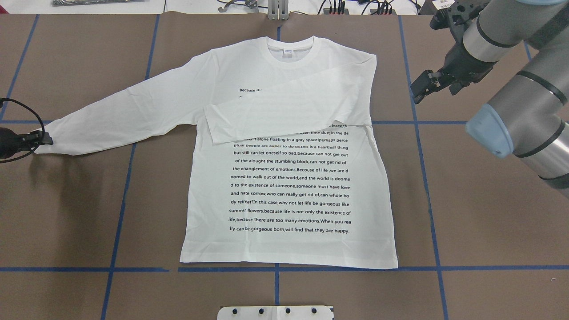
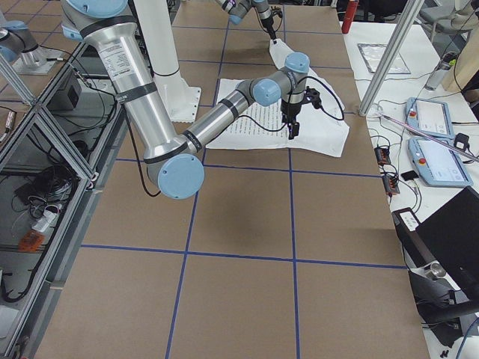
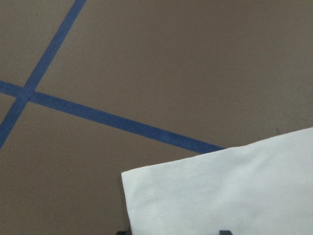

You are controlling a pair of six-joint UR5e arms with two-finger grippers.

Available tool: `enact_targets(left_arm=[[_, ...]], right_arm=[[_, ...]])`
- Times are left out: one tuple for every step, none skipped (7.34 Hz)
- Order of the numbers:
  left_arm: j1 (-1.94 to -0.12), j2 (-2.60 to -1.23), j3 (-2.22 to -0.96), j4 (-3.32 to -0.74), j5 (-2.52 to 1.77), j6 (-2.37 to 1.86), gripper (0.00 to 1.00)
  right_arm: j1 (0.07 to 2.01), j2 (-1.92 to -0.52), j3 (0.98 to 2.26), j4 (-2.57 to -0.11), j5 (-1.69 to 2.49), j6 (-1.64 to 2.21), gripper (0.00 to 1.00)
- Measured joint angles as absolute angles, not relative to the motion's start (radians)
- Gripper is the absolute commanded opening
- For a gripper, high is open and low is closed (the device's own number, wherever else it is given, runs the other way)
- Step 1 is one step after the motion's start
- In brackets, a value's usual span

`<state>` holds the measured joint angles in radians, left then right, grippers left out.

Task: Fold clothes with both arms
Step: 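Grasp the sleeve cuff nearest the left gripper and lift it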

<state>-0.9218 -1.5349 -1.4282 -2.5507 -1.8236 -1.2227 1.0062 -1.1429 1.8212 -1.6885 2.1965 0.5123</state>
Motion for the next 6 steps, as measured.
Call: enact_targets(left_arm=[[-0.924, -1.532, -1.437, -2.549, -1.826, -1.222, 0.64], [-0.924, -1.53, -1.442, -2.547, -1.826, -1.221, 0.62], [-0.925, -1.528, -1.443, -2.546, -1.827, -1.221, 0.6], [-0.925, -1.525, -1.443, -2.545, -1.827, -1.221, 0.59], [-0.925, -1.524, -1.442, -2.545, -1.827, -1.221, 0.57], [-0.925, -1.524, -1.442, -2.545, -1.827, -1.221, 0.57]], right_arm=[[1.009, -1.143, 1.821, -1.688, 2.201, 0.512, 1.0], [1.01, -1.142, 1.82, -1.688, 2.202, 0.512, 1.0], [1.01, -1.141, 1.819, -1.688, 2.203, 0.512, 1.0], [1.009, -1.14, 1.817, -1.687, 2.202, 0.512, 1.0], [1.009, -1.138, 1.814, -1.687, 2.202, 0.512, 1.0], [1.009, -1.138, 1.814, -1.687, 2.201, 0.513, 1.0]])
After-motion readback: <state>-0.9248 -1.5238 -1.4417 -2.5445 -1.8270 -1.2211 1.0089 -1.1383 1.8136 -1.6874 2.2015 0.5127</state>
